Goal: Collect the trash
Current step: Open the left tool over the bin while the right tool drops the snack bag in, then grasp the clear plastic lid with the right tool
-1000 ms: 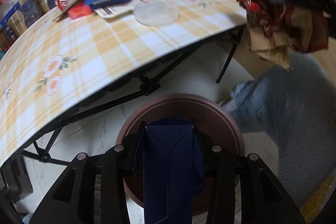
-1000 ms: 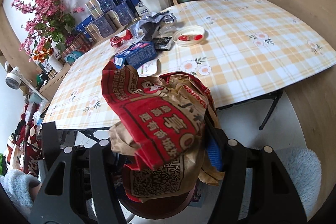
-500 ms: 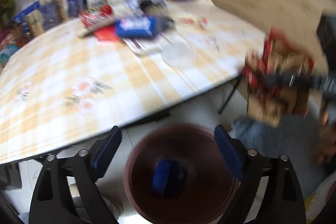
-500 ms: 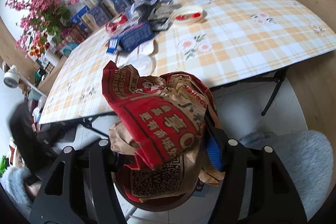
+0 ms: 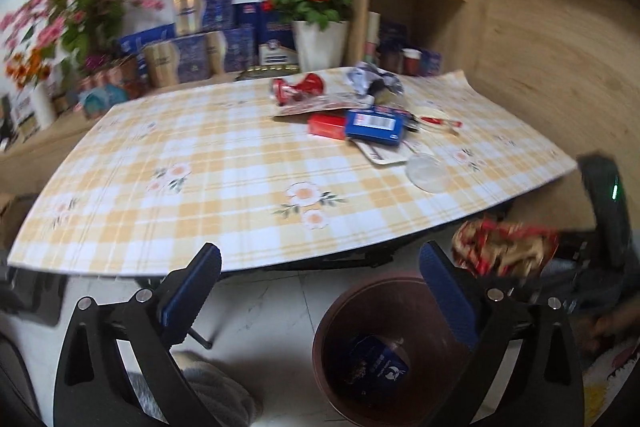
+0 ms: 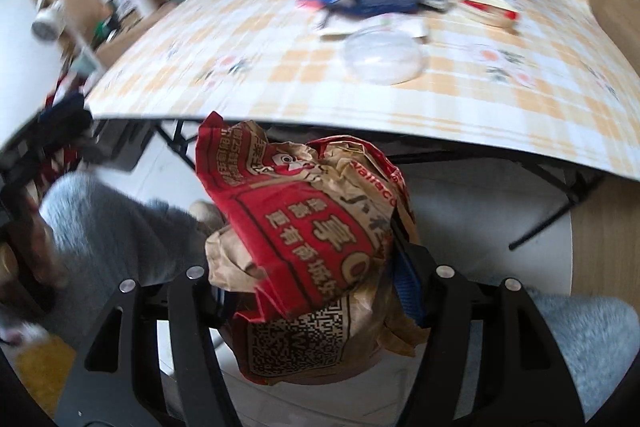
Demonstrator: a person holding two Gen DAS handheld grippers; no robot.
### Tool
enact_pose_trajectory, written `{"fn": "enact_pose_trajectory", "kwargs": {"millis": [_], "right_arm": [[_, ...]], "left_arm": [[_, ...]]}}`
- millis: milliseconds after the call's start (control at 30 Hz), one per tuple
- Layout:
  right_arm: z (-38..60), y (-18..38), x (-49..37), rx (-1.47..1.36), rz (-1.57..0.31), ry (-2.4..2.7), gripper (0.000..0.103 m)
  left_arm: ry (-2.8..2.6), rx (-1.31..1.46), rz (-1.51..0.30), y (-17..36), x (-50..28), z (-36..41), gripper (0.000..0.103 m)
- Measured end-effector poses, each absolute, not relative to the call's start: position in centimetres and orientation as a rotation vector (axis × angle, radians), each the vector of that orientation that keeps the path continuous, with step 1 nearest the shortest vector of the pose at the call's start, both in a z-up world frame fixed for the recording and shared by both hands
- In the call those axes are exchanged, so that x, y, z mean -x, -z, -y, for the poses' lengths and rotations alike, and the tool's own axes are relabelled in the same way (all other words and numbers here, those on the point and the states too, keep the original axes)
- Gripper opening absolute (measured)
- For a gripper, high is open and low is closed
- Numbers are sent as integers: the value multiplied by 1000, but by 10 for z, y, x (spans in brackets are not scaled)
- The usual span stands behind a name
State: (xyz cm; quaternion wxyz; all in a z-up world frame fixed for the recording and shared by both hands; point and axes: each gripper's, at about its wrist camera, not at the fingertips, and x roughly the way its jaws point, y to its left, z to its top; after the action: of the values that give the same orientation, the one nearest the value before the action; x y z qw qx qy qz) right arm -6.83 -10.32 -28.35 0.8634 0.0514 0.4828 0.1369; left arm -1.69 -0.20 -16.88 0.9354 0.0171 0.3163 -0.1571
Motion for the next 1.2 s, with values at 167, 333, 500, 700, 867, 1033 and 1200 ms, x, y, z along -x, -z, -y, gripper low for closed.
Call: {"fn": "enact_pose_trajectory", "kwargs": {"millis": [167,333,500,700,867,1033,1200], "right_arm": [[90,305,63,-70,-1077,-334,64],[104,318,57,-179,-1121,-345,65],[121,318,58,-270,-1107,-333,65],[117,317,55,-265,-1108,-350,67],[111,317,55,-231,-1103,-365,74],[110,310,56,-215,-1068,-358,93],[114,308,56,-229,-1062,-336,97]], "left_arm": [[240,56,-644,172,13,-18,97],[216,138,-677,178,5,-32,97],[207,162,-696,181,2,-35,97],[202,156,-702,181,2,-34,97],[199,156,-708,182,1,-33,97],[192,159,-713,182,0,-33,97],[185,159,-715,181,-1,-33,97]]}}
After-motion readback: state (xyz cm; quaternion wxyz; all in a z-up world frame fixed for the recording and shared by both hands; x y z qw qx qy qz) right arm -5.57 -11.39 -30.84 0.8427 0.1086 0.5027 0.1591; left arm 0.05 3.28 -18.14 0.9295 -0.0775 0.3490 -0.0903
